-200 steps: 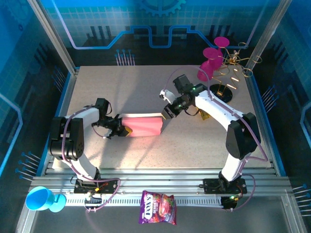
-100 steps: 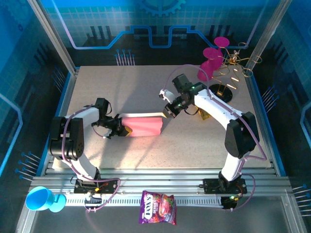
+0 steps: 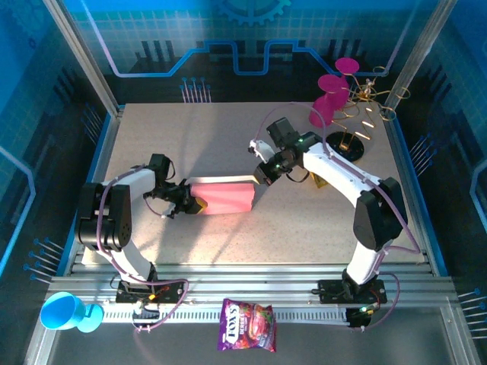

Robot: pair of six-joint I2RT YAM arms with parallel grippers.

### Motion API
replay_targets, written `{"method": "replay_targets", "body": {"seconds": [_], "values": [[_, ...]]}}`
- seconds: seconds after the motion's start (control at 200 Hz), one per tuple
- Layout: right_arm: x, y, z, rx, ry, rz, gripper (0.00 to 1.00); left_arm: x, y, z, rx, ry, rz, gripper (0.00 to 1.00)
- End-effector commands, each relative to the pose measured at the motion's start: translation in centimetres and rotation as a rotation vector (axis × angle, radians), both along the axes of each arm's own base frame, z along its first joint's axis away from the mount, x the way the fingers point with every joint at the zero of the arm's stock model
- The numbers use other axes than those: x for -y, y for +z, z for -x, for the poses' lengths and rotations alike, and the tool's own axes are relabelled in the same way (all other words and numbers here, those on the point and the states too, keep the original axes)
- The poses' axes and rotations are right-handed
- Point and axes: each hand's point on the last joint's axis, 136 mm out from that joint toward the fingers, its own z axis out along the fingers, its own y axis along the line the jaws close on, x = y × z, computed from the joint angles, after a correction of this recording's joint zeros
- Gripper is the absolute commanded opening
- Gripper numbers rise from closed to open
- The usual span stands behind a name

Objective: Fold the paper box

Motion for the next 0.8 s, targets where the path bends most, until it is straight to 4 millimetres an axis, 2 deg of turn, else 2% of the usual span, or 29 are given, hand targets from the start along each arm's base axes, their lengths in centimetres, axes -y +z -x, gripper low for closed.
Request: {"method": "replay_targets", "body": {"seconds": [0.0, 0.24, 0.32, 0.796], "values": [[0.17, -0.09, 1.51, -0.027, -0.087, 0.022, 0.00, -2.88, -3.42, 1.14, -0.116, 0.100, -0.194, 0.00], [0.25, 0.00, 2.33, -0.065, -0.242, -0.008, 0.00, -2.95, -3.74, 1.33, -0.126, 0.116, -0.199, 0.00], [0.06, 0.37, 2.35, -0.066, -0.276, -0.008, 0.00, -2.94, -3.71, 1.37, -0.128, 0.119, -0.198, 0.00], [-0.15, -0.33, 2.25, -0.089, -0.457, -0.040, 0.00, -2.93, -3.74, 1.52, -0.124, 0.130, -0.196, 0.00]]}}
